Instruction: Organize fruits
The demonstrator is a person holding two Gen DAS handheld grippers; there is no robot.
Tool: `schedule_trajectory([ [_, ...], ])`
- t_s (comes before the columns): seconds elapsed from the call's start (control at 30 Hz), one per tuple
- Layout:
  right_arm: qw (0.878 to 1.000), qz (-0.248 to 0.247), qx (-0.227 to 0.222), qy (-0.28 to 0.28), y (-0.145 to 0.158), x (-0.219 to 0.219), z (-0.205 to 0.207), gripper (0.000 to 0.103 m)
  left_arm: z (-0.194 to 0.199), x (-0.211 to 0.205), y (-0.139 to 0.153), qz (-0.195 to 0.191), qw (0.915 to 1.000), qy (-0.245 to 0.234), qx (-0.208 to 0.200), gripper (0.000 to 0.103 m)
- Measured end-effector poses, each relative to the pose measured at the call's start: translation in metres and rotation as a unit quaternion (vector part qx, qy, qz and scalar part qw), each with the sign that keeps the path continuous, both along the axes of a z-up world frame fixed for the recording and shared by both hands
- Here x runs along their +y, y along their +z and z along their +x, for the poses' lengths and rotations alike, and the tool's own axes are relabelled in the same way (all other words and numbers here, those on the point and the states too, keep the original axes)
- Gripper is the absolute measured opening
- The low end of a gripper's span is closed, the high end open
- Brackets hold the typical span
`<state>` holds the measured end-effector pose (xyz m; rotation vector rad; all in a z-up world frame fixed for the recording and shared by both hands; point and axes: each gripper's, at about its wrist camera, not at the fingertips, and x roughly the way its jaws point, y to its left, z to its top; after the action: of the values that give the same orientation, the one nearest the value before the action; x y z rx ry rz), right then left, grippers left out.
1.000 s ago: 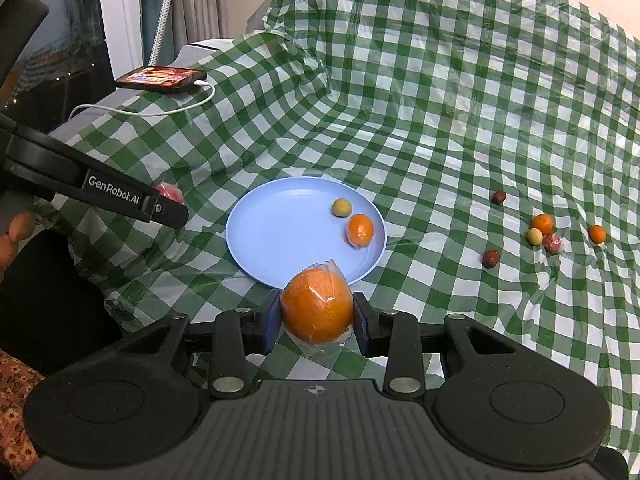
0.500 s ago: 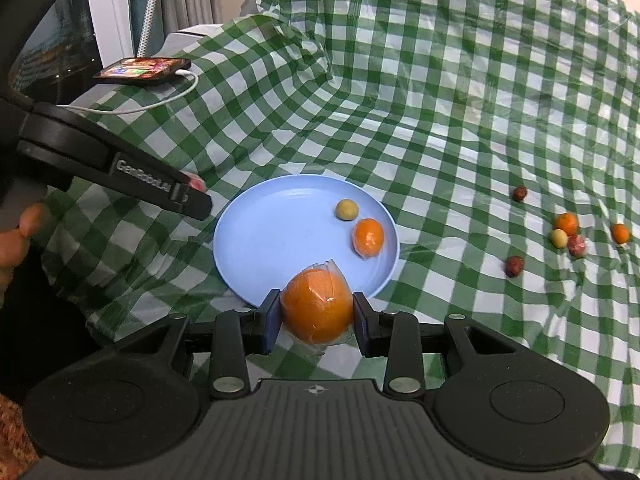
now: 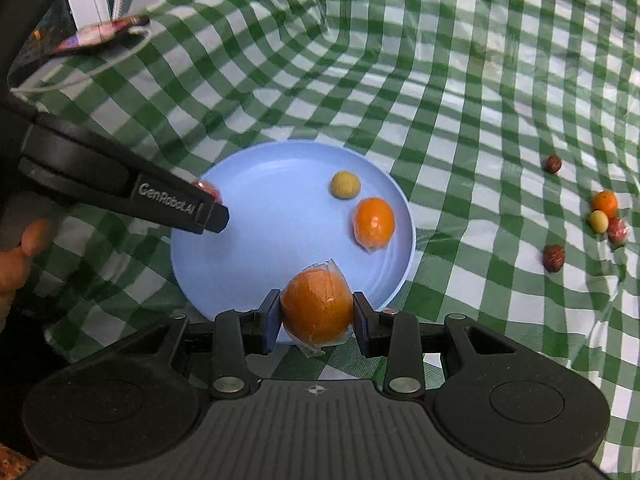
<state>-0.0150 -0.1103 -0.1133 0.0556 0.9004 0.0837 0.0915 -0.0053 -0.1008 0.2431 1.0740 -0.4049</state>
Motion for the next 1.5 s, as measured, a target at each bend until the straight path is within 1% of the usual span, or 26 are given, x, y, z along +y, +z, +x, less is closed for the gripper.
schedule_trajectory([
  [0.1, 1.000, -0.004, 0.008, 0.004, -0.007, 0.000, 0.007, 0.039, 0.005, -0.006, -0.007, 0.006, 1.0000, -0.005, 0.000, 0.033],
  [0.17, 1.000, -0.008, 0.010, 0.004, -0.010, -0.001, 0.011, 0.039, 0.007, -0.006, -0.007, 0.000, 1.0000, -0.009, -0.002, 0.035],
  [0.2, 1.000, -0.007, 0.010, 0.003, -0.010, -0.003, 0.013, 0.041, 0.008, -0.005, -0.005, -0.008, 0.9999, -0.010, -0.004, 0.051],
  [0.23, 1.000, -0.004, 0.009, 0.003, -0.009, -0.005, 0.014, 0.050, 0.008, -0.004, -0.002, -0.014, 0.9998, -0.008, -0.009, 0.080],
  [0.27, 1.000, -0.003, 0.005, 0.002, -0.006, -0.006, 0.015, 0.055, 0.007, -0.002, 0.003, -0.020, 0.9996, -0.002, -0.021, 0.092],
  [0.3, 1.000, -0.004, -0.003, 0.001, -0.002, -0.007, 0.014, 0.067, 0.005, 0.000, 0.008, -0.026, 0.9990, 0.005, -0.037, 0.103],
  [0.33, 1.000, -0.006, -0.009, -0.001, 0.003, -0.009, 0.013, 0.078, 0.002, 0.001, 0.014, -0.031, 0.9981, 0.011, -0.053, 0.103],
  [0.37, 1.000, -0.009, -0.013, -0.002, 0.008, -0.010, 0.010, 0.082, -0.001, 0.002, 0.019, -0.033, 0.9976, 0.010, -0.060, 0.103],
  [0.4, 1.000, -0.010, -0.016, -0.002, 0.013, -0.010, 0.007, 0.088, -0.003, 0.003, 0.023, -0.032, 0.9977, 0.004, -0.060, 0.103],
  [0.47, 1.000, -0.008, -0.017, -0.002, 0.023, -0.011, -0.005, 0.092, -0.010, 0.007, 0.031, -0.024, 0.9980, 0.001, -0.059, 0.103],
  [0.53, 1.000, 0.000, -0.012, -0.003, 0.030, -0.010, -0.020, 0.097, -0.021, 0.014, 0.038, -0.024, 0.9978, 0.005, -0.062, 0.103],
  [0.67, 1.000, 0.017, 0.003, -0.002, 0.037, 0.002, -0.056, 0.100, -0.051, 0.030, 0.049, -0.019, 0.9981, 0.017, -0.057, 0.103],
  [0.73, 1.000, 0.018, 0.002, 0.002, 0.041, 0.008, -0.071, 0.102, -0.066, 0.038, 0.052, -0.017, 0.9980, 0.027, -0.054, 0.103],
  [0.8, 1.000, 0.009, -0.007, 0.006, 0.046, 0.014, -0.081, 0.102, -0.080, 0.046, 0.055, -0.017, 0.9979, 0.035, -0.053, 0.103],
  [0.87, 1.000, -0.001, -0.027, 0.004, 0.054, 0.015, -0.088, 0.102, -0.091, 0.051, 0.059, -0.016, 0.9976, 0.038, -0.056, 0.103],
  [0.97, 0.999, -0.006, -0.049, -0.002, 0.063, 0.016, -0.097, 0.102, -0.106, 0.056, 0.068, -0.011, 0.9964, 0.042, -0.073, 0.103],
  [1.13, 0.998, -0.018, -0.067, 0.001, 0.070, 0.017, -0.113, 0.102, -0.119, 0.058, 0.082, -0.015, 0.9945, 0.048, -0.092, 0.103],
  [1.5, 0.995, -0.026, -0.097, -0.006, 0.081, 0.021, -0.132, 0.102, -0.141, 0.052, 0.098, -0.014, 0.9920, 0.030, -0.122, 0.103],
])
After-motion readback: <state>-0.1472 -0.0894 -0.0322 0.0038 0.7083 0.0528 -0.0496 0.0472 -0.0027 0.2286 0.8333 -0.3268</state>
